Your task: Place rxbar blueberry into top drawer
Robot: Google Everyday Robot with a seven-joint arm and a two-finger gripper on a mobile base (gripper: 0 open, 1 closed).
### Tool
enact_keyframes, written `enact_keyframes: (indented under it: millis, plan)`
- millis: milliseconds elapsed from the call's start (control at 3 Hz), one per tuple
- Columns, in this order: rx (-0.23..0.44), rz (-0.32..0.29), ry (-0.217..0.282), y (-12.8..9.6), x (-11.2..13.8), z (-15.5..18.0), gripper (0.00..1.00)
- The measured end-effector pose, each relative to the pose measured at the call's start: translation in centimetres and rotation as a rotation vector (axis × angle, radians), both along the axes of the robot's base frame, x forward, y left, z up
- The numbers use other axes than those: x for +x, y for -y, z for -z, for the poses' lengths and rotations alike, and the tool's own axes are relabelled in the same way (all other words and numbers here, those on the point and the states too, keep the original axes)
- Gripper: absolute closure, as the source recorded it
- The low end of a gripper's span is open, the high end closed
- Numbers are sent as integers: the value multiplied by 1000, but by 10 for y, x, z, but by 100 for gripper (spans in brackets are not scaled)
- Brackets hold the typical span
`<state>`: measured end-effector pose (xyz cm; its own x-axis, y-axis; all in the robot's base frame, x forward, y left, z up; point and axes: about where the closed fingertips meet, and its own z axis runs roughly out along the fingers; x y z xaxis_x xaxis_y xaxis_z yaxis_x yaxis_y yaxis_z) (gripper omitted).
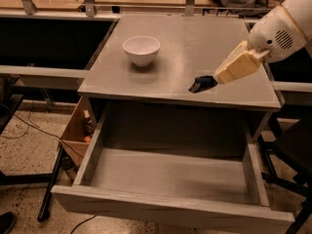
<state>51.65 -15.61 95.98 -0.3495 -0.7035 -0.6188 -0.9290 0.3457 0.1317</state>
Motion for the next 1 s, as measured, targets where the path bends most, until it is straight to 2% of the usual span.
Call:
enact_keyframes:
  millis: [333,667,1000]
  plan:
    - [7,-40,-98,-10,-18,27,100]
    - [21,-71,-226,-21,-29,54,100]
    - [12,-94,-305,-28,-32,73,100]
